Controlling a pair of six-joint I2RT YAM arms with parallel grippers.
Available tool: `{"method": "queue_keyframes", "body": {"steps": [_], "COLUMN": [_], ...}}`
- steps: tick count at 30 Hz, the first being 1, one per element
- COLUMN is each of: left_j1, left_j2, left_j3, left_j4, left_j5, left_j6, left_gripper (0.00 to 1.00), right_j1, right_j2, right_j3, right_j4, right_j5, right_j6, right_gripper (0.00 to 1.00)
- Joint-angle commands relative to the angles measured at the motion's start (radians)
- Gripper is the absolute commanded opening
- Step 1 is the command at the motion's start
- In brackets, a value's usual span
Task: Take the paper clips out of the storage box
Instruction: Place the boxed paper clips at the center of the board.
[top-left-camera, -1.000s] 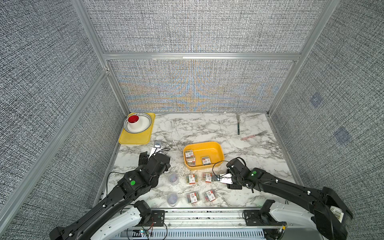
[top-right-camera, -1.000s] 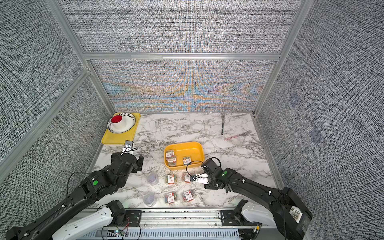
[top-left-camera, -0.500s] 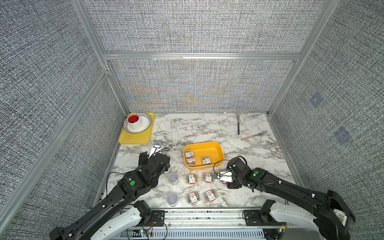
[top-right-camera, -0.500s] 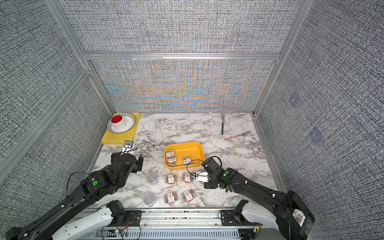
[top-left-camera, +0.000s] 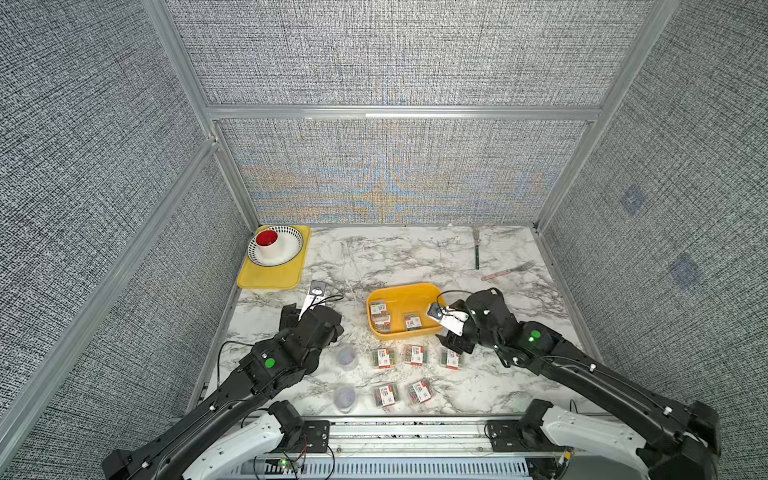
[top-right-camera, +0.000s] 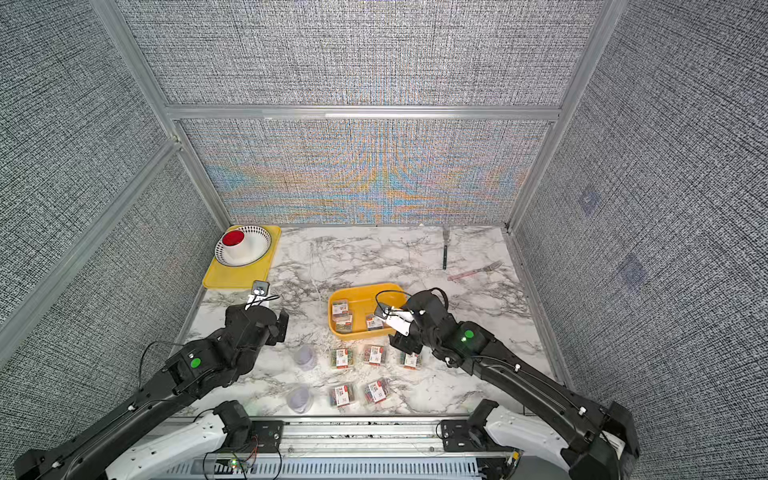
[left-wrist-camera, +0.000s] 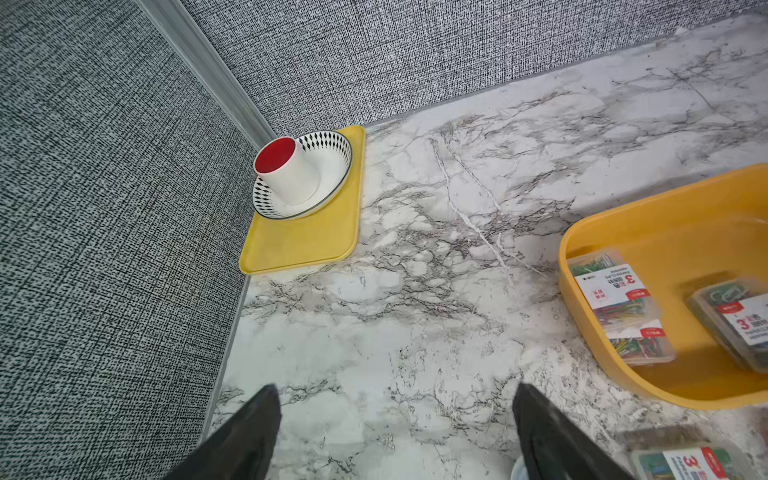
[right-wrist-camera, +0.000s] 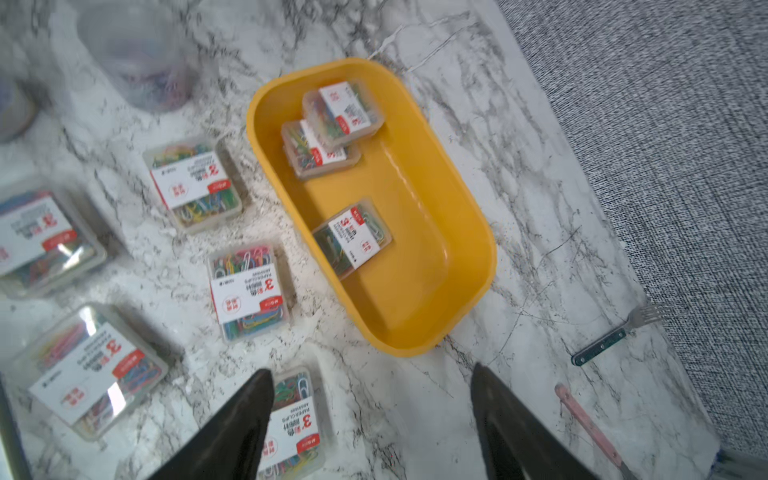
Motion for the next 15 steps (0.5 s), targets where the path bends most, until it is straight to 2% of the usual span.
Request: {"method": "queue_keyframes", "body": {"steps": [1,7,11,15], "left_j1": [0.001,0.000,-0.002,-0.027], "left_j2": [0.050,0.266,0.414,0.547], "left_j3": [0.010,0.123,0.250,0.359], "left_j4": [-0.007,-0.058,-0.100,-0.108], "left_j5": [0.102,0.329,0.409,0.483], "left_j6": [-0.023,-0.008,-0.056,-0.139], "left_gripper": [0.85,0.76,0.72,0.68], "right_j1": [-0.015,-0.099,-0.204,-0.284], "right_j2": [0.020,0.089,0.092,0.045], "right_j3": [0.030,0.075,0.094,0.088], "right_j4": [0.063,0.058,0.017,-0.014], "right_j5": [0.032,0.071,0.058,0.065], "right_j6": [0.241,0.447,0.567,0.623], "right_gripper": [0.77,0.77,0.76,0.74]}}
